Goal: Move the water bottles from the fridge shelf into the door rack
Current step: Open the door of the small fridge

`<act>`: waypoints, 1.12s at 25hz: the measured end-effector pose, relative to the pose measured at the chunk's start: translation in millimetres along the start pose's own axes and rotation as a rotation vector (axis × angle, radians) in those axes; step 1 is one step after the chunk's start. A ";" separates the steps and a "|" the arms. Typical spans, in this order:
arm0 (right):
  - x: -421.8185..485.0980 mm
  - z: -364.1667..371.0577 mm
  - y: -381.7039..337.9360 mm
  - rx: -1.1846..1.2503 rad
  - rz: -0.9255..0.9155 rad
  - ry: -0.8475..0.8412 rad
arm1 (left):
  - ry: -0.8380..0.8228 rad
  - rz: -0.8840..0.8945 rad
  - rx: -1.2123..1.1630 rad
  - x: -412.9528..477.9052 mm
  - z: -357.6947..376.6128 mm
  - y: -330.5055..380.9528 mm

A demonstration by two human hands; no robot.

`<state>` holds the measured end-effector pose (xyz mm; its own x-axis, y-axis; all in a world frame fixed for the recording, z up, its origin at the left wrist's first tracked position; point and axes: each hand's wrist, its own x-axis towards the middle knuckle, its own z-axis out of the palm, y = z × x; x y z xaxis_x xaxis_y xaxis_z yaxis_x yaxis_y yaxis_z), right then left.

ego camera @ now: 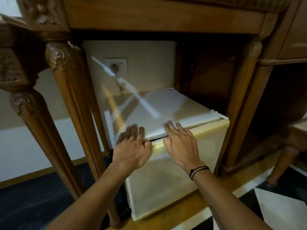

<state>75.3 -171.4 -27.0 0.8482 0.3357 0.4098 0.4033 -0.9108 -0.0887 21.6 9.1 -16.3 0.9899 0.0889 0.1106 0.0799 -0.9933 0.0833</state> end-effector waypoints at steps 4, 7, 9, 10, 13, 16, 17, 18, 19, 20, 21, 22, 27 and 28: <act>-33.8 -18.8 24.8 0.031 -0.119 -0.057 | -0.118 0.034 -0.061 -1.4 -13.7 -5.6; -51.5 -43.0 50.5 0.077 -0.214 -0.203 | 0.070 0.057 0.012 -11.6 3.7 -9.1; -64.6 -58.6 68.4 0.125 -0.222 -0.341 | 0.197 0.071 0.085 -17.3 23.3 -11.1; -70.4 -65.6 78.2 0.132 -0.204 -0.394 | 0.244 0.074 0.114 -17.4 30.9 -13.0; -86.2 -81.4 106.8 -0.014 -0.126 -0.535 | 0.446 0.057 0.169 -10.4 43.8 -14.1; -99.6 -97.6 137.1 -0.160 -0.015 -0.665 | 0.451 0.045 0.154 4.2 43.2 -9.4; -103.5 -99.9 147.4 -0.187 -0.016 -0.652 | 0.431 0.036 0.148 8.5 40.4 -7.8; -110.1 -101.5 156.5 -0.213 -0.023 -0.631 | 0.422 0.029 0.147 11.7 40.2 -5.6; -117.6 -103.4 163.7 -0.236 -0.028 -0.616 | 0.422 0.029 0.153 14.2 39.3 -3.5; -125.2 -107.1 170.4 -0.239 -0.020 -0.605 | 0.428 0.030 0.157 14.1 40.8 -1.4; -130.9 -109.7 176.2 -0.224 -0.012 -0.588 | 0.435 0.026 0.153 12.4 42.9 -1.0; -135.1 -112.2 181.1 -0.219 -0.007 -0.567 | 0.458 0.024 0.141 10.7 44.8 -1.5; -137.2 -118.9 192.2 -0.332 -0.040 -0.577 | 0.529 0.043 0.086 13.3 51.6 -0.2; -136.8 -118.7 193.1 -0.342 -0.037 -0.573 | 0.540 0.042 0.083 11.6 52.5 -0.4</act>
<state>-3.6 -421.7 7.6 0.9222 0.3568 -0.1489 0.3841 -0.8894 0.2479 39.2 6.6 -67.0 0.7929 0.0528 0.6070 0.0724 -0.9973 -0.0079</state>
